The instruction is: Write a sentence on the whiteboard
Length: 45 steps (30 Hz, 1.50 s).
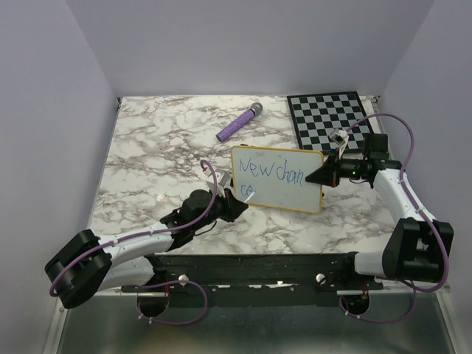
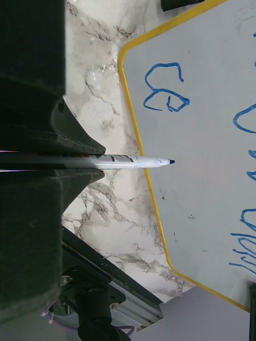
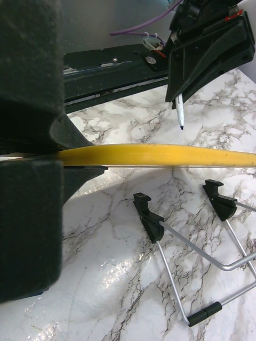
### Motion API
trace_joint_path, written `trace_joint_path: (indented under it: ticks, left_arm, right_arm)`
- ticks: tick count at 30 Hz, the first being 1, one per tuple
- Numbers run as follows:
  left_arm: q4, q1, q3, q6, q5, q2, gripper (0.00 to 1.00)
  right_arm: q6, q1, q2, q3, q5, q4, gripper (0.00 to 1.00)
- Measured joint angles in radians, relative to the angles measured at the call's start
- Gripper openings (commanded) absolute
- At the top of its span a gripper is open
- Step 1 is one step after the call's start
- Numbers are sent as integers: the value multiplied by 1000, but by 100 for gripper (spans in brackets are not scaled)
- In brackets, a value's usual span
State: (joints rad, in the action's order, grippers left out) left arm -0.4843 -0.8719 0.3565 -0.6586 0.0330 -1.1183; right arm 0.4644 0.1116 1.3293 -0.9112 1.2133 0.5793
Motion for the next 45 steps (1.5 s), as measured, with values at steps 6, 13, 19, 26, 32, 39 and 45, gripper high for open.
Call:
trace_joint_path:
  ticks: [6, 13, 19, 26, 32, 39, 45]
  left_arm:
    - [0, 0, -2, 0, 0, 9, 0]
    - [0, 0, -5, -1, 0, 21, 0]
    - [2, 0, -5, -2, 0, 40, 0]
    - [16, 0, -5, -16, 0, 64, 0]
    - [40, -1, -5, -26, -22, 83, 0]
    - [85, -1, -5, -33, -26, 102, 0]
    - [136, -1, -5, -39, -28, 151, 0]
  right_arm:
    - [0, 0, 0, 0, 0, 0, 1]
    - [0, 0, 0, 0, 0, 0, 1]
    - [0, 0, 0, 0, 0, 0, 1]
    - [0, 0, 0, 0, 0, 0, 1]
    - [0, 0, 0, 0, 0, 0, 1]
    - [0, 0, 0, 0, 0, 0, 1]
    - [0, 0, 0, 0, 0, 0, 1]
